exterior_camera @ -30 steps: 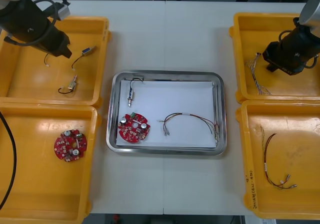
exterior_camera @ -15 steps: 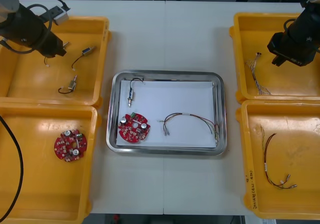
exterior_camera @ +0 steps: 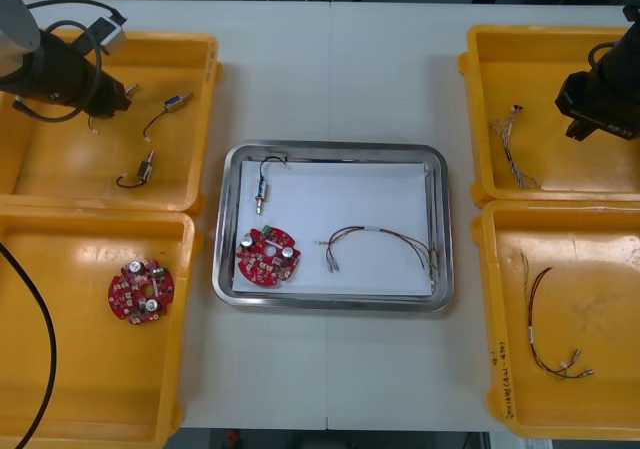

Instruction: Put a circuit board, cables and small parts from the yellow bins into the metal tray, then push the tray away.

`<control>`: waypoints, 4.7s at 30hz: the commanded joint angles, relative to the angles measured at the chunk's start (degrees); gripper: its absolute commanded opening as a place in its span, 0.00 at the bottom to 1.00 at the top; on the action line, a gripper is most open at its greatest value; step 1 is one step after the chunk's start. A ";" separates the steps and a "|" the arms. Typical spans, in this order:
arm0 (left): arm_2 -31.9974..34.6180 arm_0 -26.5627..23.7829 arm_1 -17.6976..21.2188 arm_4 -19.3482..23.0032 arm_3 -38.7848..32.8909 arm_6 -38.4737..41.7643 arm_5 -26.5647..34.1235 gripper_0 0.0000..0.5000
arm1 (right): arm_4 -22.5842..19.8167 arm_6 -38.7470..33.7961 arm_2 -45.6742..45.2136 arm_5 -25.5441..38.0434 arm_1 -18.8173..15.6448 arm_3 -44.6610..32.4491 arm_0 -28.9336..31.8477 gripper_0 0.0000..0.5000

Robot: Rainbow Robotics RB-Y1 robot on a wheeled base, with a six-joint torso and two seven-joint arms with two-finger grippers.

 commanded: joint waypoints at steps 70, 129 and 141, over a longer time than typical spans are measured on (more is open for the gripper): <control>-1.40 2.41 3.89 -3.16 -28.88 23.41 27.95 0.00 | 5.24 0.28 -5.68 -15.89 -6.01 13.38 -10.22 1.00; -11.86 11.03 -2.53 -5.97 -62.80 62.70 47.29 0.00 | 0.14 -1.04 -4.01 -31.89 -1.17 29.20 -5.48 1.00; -11.51 11.03 -2.53 -6.41 -62.80 62.88 47.29 0.00 | -0.21 -0.77 -4.01 -31.19 -1.09 29.20 -5.30 0.00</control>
